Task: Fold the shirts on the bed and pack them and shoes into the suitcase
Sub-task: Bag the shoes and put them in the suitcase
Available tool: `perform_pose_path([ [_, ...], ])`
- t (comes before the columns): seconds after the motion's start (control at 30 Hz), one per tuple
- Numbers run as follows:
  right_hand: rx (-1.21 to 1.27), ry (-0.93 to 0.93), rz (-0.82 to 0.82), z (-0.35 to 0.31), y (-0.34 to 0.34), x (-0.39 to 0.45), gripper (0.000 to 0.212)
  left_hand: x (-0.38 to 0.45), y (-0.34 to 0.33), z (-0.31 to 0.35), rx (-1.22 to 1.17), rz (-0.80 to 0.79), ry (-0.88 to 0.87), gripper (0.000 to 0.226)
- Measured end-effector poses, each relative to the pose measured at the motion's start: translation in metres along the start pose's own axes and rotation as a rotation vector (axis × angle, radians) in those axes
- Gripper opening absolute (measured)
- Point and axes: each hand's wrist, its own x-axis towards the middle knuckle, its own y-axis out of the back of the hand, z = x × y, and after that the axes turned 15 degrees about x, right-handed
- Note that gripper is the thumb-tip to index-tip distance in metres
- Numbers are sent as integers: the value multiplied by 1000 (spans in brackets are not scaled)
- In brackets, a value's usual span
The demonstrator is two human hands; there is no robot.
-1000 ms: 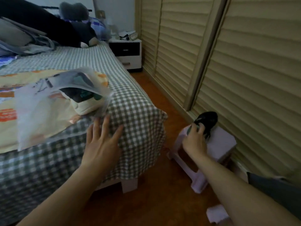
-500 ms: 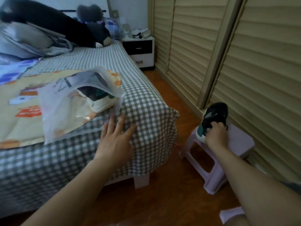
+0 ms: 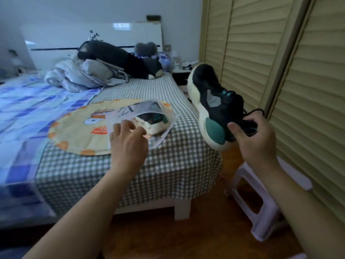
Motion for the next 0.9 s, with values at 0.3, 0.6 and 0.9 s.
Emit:
perform_pose_path([
  [0.3,595,-259,-115,-41,-27,-15,24,-3,6,-75,-82,-319,107,32],
  [0.6,768,-470,-351,-45,-48,-4,18,-2,13,-91,-120,-160,88,32],
  [0.9,444,-384,-346,-51,-102,22,24,3,-7,-85,-254,27,158,10],
])
